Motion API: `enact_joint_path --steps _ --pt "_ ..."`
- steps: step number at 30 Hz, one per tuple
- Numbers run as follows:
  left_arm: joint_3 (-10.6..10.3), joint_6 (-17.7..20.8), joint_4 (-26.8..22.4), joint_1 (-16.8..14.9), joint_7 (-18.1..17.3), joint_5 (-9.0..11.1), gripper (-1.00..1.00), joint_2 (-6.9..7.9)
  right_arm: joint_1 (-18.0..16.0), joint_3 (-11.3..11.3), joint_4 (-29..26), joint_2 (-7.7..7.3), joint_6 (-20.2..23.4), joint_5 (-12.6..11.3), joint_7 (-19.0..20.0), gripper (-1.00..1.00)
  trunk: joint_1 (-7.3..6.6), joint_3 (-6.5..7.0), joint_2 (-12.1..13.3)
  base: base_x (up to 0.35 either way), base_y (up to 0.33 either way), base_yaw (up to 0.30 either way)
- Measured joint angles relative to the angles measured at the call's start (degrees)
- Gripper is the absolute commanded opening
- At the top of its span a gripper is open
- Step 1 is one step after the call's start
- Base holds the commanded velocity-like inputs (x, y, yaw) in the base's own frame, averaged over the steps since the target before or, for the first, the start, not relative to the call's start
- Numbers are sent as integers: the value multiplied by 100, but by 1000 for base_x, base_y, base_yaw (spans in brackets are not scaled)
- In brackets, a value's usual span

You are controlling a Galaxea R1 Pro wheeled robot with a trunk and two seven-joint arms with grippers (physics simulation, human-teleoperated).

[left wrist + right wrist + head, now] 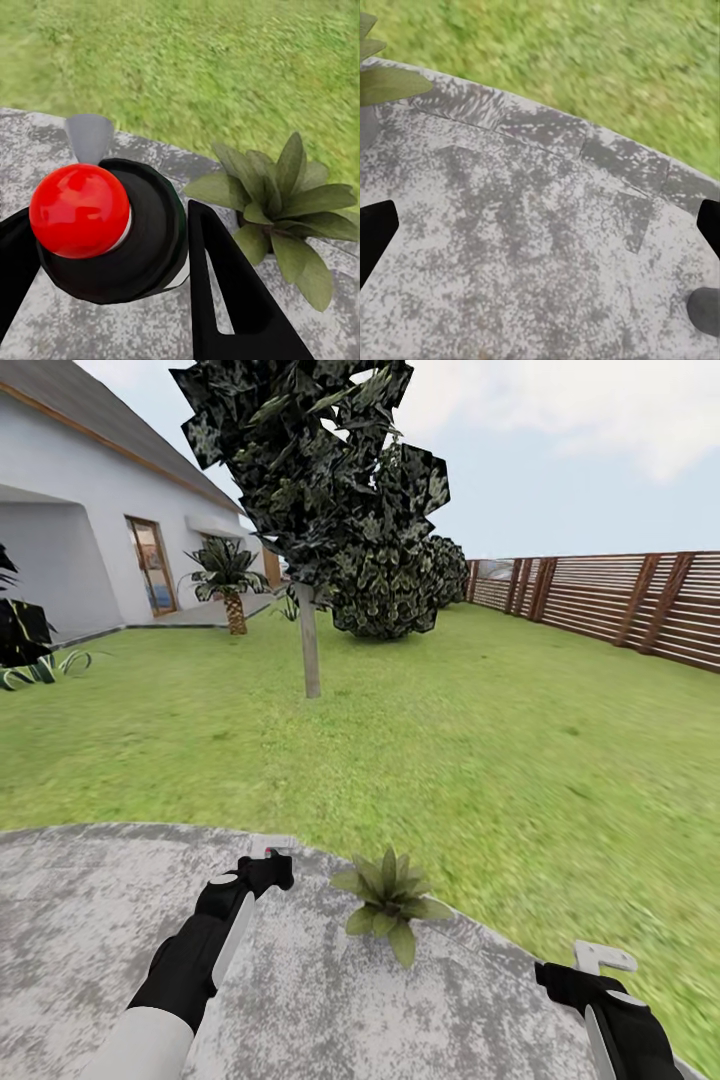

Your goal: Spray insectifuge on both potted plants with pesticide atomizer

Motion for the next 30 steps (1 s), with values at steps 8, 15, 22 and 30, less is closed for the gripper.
enact_joint_path --steps 8,15,22,30 --pt "4 2 -1 0 0 0 -100 6 0 1 0 -2 -2 0 0 100 -2 10 0 154 162 0" --pt "4 1 0 0 0 0 -100 4 0 0 1 -1 -2 0 0 100 -3 10 0 296 158 0" --pt "4 2 -1 0 0 0 -100 5 0 1 -1 -2 -2 0 0 100 -3 11 0 317 168 0" --pt "3 1 1 -1 0 0 -100 6 1 0 -5 -1 -1 0 0 100 -3 43 0 322 91 -69"
